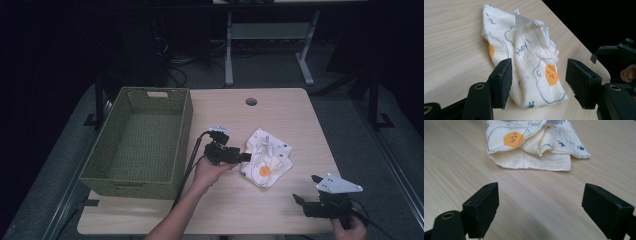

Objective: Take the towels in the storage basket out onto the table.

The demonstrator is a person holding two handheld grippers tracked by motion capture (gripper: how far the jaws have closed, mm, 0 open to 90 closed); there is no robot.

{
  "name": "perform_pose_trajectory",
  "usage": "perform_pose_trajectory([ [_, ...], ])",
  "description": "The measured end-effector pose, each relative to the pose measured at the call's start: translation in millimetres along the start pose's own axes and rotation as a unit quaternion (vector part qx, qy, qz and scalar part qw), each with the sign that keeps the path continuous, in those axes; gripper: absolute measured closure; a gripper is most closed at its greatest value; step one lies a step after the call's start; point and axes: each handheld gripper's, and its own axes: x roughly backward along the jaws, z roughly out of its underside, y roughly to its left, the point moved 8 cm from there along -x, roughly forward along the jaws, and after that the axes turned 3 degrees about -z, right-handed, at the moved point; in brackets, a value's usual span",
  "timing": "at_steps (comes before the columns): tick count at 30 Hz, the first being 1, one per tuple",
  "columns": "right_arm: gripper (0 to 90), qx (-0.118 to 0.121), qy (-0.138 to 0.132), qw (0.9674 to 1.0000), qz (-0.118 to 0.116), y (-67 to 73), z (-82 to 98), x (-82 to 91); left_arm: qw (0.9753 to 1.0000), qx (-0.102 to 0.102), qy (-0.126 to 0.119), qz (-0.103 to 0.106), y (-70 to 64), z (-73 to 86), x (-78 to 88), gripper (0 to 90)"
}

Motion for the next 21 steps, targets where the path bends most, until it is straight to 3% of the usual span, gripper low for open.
perform_pose_trajectory([
  [21,13.9,0.005,0.005,1.0000,0.001,1.9,0.8,-1.7,0.9995,-0.029,-0.010,0.007,-12.2,37.9,30.1,35.6],
])
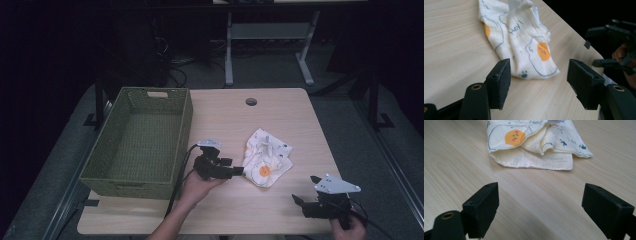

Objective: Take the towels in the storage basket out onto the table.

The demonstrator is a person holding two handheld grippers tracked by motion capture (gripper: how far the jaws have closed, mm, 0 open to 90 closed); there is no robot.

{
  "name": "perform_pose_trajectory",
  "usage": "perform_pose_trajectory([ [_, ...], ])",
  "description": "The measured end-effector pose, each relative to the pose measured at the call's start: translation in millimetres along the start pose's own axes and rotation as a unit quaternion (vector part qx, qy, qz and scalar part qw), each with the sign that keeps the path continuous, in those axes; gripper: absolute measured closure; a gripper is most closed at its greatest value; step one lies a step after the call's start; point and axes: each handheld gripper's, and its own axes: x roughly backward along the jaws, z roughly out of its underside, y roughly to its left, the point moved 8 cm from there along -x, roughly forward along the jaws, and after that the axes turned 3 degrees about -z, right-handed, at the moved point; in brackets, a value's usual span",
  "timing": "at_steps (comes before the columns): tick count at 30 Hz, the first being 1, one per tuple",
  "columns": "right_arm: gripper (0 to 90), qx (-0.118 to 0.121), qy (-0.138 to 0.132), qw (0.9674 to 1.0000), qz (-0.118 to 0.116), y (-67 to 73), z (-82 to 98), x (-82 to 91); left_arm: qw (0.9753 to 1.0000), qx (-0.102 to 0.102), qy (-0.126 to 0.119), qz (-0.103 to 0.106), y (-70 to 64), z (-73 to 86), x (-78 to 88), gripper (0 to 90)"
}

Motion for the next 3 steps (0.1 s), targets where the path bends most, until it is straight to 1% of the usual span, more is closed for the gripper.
perform_pose_trajectory([
  [1,13.9,-0.001,0.000,1.0000,0.000,0.4,-0.2,0.2,1.0000,-0.006,-0.001,-0.002,-1.8,3.9,1.8,35.6],
  [3,13.9,-0.001,-0.001,1.0000,0.000,0.2,-0.5,0.3,0.9999,-0.012,-0.001,0.003,-5.5,10.1,4.7,34.8],
])
